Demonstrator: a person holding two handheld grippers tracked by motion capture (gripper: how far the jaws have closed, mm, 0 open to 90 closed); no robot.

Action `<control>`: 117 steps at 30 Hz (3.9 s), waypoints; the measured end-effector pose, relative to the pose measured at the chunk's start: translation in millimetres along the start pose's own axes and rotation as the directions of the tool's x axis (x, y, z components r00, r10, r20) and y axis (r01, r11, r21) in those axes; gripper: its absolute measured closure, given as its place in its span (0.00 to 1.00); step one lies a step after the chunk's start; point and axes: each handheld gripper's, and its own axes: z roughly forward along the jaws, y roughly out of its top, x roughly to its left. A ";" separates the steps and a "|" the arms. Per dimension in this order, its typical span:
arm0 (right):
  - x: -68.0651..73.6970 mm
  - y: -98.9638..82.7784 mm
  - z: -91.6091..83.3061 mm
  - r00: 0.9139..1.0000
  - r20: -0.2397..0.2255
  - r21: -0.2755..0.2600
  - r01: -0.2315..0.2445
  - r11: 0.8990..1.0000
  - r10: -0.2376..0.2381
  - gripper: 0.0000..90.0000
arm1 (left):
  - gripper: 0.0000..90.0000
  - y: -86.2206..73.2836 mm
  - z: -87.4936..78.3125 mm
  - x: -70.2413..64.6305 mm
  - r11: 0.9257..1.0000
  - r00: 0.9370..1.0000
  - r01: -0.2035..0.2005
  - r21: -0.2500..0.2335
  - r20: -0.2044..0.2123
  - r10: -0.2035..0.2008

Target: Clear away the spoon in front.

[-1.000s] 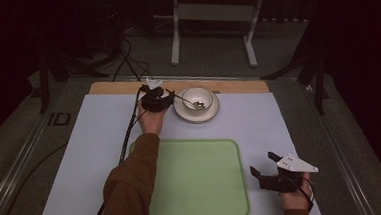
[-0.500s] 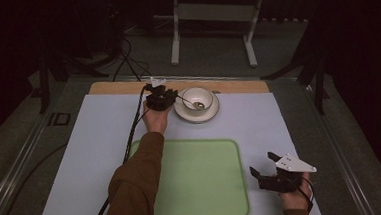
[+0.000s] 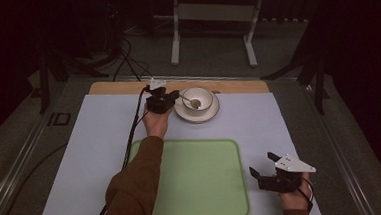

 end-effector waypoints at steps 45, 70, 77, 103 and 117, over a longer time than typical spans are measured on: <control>1.0 4.2 -1.9 1.000 0.003 -0.006 0.024 1.000 -0.024 0.16 | 0.99 7.4 -135.9 31.4 0.998 0.996 -0.022 -0.065 -0.083 0.017; 1.3 4.1 -2.3 0.999 0.004 0.003 0.033 0.999 -0.033 0.16 | 0.99 -34.0 -187.1 50.8 1.000 0.993 -0.023 -0.010 -0.120 0.021; 1.4 4.2 -2.3 0.999 0.001 0.005 0.034 0.999 -0.034 0.16 | 0.99 -47.6 -199.5 55.4 0.999 0.992 -0.024 0.024 -0.122 0.027; 1.0 4.1 -2.2 0.999 0.004 0.014 0.041 0.999 -0.041 0.16 | 0.98 -41.6 -149.7 58.5 0.998 0.984 -0.059 0.001 -0.169 0.058; 0.6 3.9 -2.8 0.999 0.005 0.014 0.043 0.999 -0.043 0.16 | 0.99 -37.0 -149.9 55.4 0.999 0.992 -0.042 0.009 -0.118 0.043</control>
